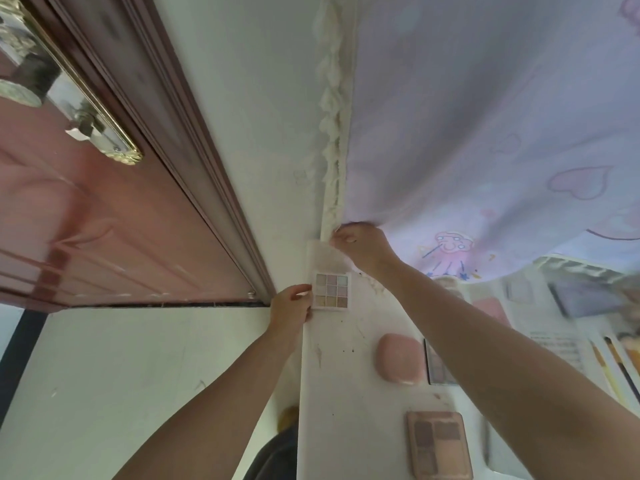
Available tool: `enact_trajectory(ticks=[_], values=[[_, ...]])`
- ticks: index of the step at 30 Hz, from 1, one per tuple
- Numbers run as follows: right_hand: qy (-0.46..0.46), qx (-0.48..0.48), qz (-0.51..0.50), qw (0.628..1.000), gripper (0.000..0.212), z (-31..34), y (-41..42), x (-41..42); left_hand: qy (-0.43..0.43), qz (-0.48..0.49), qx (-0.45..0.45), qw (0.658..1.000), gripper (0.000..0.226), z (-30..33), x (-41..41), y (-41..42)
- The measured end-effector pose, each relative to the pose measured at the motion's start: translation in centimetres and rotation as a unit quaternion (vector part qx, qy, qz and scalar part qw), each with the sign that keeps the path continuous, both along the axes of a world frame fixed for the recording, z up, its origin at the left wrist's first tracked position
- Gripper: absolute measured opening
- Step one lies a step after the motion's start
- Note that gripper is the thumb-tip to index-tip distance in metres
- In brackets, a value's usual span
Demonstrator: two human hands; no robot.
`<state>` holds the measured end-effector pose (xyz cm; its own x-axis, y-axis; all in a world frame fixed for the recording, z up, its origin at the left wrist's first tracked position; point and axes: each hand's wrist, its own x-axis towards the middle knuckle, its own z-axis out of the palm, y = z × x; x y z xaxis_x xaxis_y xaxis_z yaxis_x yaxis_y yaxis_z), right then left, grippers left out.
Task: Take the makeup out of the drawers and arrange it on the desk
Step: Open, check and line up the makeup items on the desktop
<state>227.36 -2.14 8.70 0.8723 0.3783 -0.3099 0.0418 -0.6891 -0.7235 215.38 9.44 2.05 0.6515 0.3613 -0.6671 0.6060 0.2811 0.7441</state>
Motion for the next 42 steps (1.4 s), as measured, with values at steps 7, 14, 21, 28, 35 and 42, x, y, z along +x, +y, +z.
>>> enact_trajectory(ticks=[7, 14, 21, 28, 35, 42], values=[[-0.001, 0.007, -0.077, 0.997, 0.025, -1.1, -0.6, -0.8, -0.002, -0.028, 0.055, 0.998, 0.023, -0.7, 0.8, 0.1], [0.046, -0.016, -0.062, 0.997, 0.026, -1.6, -3.0, -1.5, -0.011, -0.073, 0.104, 0.992, 0.044, 0.2, 2.4, -0.2], [0.065, -0.033, -0.035, 0.997, 0.037, -1.8, -3.7, -1.4, -0.041, -0.089, 0.143, 0.985, 0.027, 1.6, 4.8, -0.1], [0.023, -0.042, -0.055, 0.997, 0.025, -2.5, -3.0, -0.8, -0.020, -0.077, 0.154, 0.985, 0.027, 1.8, 6.7, 0.6], [0.020, -0.058, -0.064, 0.996, 0.034, -2.4, -2.5, -0.5, -0.012, -0.098, 0.159, 0.982, 0.027, 2.3, 7.1, 0.7], [0.034, -0.138, 0.076, 0.987, 0.018, 0.4, -8.2, -4.3, -0.023, -0.100, 0.170, 0.980, 0.012, 3.6, 1.2, -2.2]])
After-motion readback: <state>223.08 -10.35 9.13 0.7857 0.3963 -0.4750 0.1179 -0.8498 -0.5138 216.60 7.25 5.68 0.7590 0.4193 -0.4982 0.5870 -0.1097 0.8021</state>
